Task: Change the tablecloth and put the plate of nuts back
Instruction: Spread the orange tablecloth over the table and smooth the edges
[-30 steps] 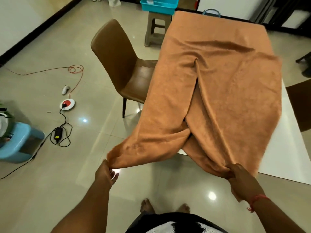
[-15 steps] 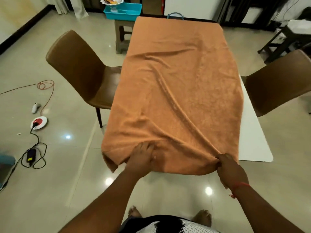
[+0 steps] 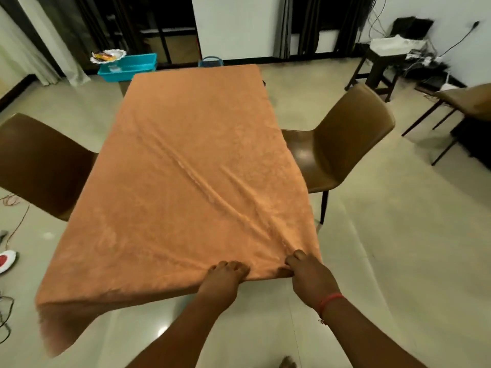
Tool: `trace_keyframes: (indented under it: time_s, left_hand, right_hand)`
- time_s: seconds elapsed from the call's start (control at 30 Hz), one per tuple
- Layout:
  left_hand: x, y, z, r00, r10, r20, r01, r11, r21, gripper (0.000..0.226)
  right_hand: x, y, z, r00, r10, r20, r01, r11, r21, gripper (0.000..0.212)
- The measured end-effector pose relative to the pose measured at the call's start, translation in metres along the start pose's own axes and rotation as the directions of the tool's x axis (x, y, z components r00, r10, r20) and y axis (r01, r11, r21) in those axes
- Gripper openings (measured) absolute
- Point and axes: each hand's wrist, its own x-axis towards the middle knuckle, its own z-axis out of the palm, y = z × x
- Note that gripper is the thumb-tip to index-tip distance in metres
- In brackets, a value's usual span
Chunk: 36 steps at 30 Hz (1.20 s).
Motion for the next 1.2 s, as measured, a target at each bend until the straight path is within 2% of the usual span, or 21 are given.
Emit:
trace_keyframes:
  time_s: [0.17,0.43,0.53,0.6,0.7,0.77,0.83,0.93,1.0,1.1,1.17,1.2]
  left_hand:
    - [0.025,0.054,-0.007,0.999,0.030,0.021,-0.029,0.999,-0.024,0.051]
    - [0.026,0.080,-0.003,0.982,0.133,0.132,-0.149,0.982,0.120,0.050]
    - [0.024,0.078,0.002,0.981,0.170,0.089,-0.178,0.980,0.087,0.048]
    - [0.019,0.069,0.007,0.983,0.182,0.033,-0.183,0.982,0.047,0.048]
    - [0.001,0.046,0.017,0.997,0.050,-0.056,-0.052,0.998,-0.021,0.054]
    - [-0.014,0.019,0.021,0.989,-0.102,-0.110,0.094,0.993,-0.067,0.053]
    - [-0.033,-0.013,0.025,0.945,-0.299,-0.130,0.284,0.951,-0.125,0.052]
    - [-0.068,-0.068,0.034,0.842,-0.535,-0.063,0.512,0.832,-0.213,0.053]
    - [-0.084,-0.095,0.036,0.818,-0.573,-0.052,0.553,0.809,-0.199,0.052]
    - [-0.100,-0.130,0.033,0.819,-0.570,-0.070,0.553,0.816,-0.169,0.049]
    - [-0.106,-0.149,0.030,0.844,-0.532,-0.076,0.521,0.844,-0.127,0.052]
    - [-0.109,-0.160,0.029,0.866,-0.494,-0.074,0.486,0.868,-0.101,0.054]
  right_hand:
    - [-0.005,0.059,-0.007,0.997,0.067,0.024,-0.068,0.998,0.008,0.042]
    - [-0.004,0.086,0.002,0.978,0.125,0.169,-0.140,0.987,0.079,0.044]
    - [0.000,0.079,0.010,0.978,0.085,0.190,-0.069,0.993,-0.091,0.039]
    - [0.004,0.070,0.013,0.984,0.118,0.134,-0.098,0.984,-0.151,0.036]
    - [0.010,0.059,0.013,0.992,0.115,0.058,-0.110,0.990,-0.087,0.038]
    - [0.017,0.048,0.014,0.994,0.067,0.081,-0.065,0.997,-0.030,0.043]
    - [0.022,0.037,0.018,0.988,0.057,0.146,-0.059,0.998,0.007,0.047]
    - [0.024,0.023,0.027,0.971,0.103,0.216,-0.093,0.994,-0.055,0.053]
    - [0.024,0.021,0.030,0.973,0.136,0.187,-0.122,0.989,-0.087,0.054]
    - [0.028,0.011,0.032,0.966,0.210,0.152,-0.200,0.977,-0.080,0.054]
    - [0.027,0.009,0.030,0.936,0.333,0.111,-0.333,0.943,-0.019,0.056]
    - [0.025,0.009,0.031,0.898,0.433,0.077,-0.439,0.893,0.097,0.054]
